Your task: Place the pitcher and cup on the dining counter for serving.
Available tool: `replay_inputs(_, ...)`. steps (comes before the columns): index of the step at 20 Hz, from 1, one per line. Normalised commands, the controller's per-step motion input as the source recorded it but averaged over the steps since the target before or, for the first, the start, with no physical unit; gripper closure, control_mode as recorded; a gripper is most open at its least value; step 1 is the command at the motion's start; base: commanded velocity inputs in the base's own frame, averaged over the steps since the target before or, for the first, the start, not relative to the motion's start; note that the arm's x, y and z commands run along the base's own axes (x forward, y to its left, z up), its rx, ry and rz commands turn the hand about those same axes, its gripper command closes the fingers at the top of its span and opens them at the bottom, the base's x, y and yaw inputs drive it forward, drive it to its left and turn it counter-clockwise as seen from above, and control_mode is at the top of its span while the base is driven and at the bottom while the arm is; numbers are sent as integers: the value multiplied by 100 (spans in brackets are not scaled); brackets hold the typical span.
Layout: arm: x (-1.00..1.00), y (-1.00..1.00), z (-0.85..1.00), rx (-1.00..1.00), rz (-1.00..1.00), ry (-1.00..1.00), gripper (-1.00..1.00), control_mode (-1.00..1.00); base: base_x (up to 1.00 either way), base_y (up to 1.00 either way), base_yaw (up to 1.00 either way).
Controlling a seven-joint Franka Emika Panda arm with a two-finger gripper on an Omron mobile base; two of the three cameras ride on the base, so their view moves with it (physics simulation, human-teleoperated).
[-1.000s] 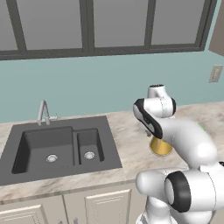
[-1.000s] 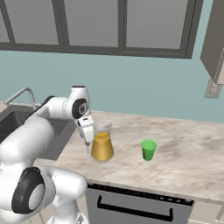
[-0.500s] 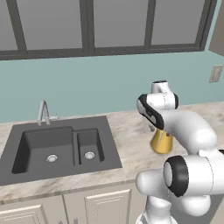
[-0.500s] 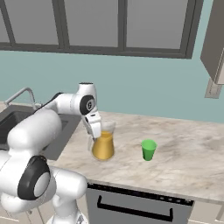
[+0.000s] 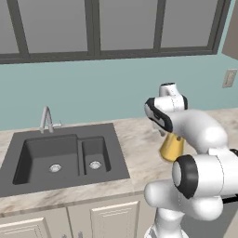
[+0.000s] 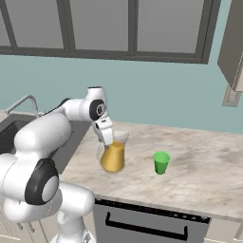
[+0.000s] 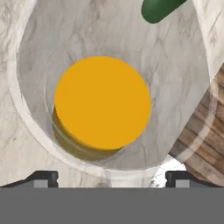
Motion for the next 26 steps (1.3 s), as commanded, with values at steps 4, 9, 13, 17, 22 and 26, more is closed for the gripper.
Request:
replay_inputs(4,0,-6,-62,-10,0,1,100,-100,0,0,0)
replay_inputs(9,2,-3,-22,-3,0,0,100,-100,0,0,0)
replay_inputs(13,0,0,-4,-8,0,-2,100,-100,0,0,0)
replay_inputs(17,-22,0,0,-19,2,-25,100,-100,0,0,0)
replay_inputs(22,-51,-2,18,-28,7,-52,100,-100,0,0,0)
replay_inputs(26,-42,-4,56,-20,4,-50,100,-100,0,0,0)
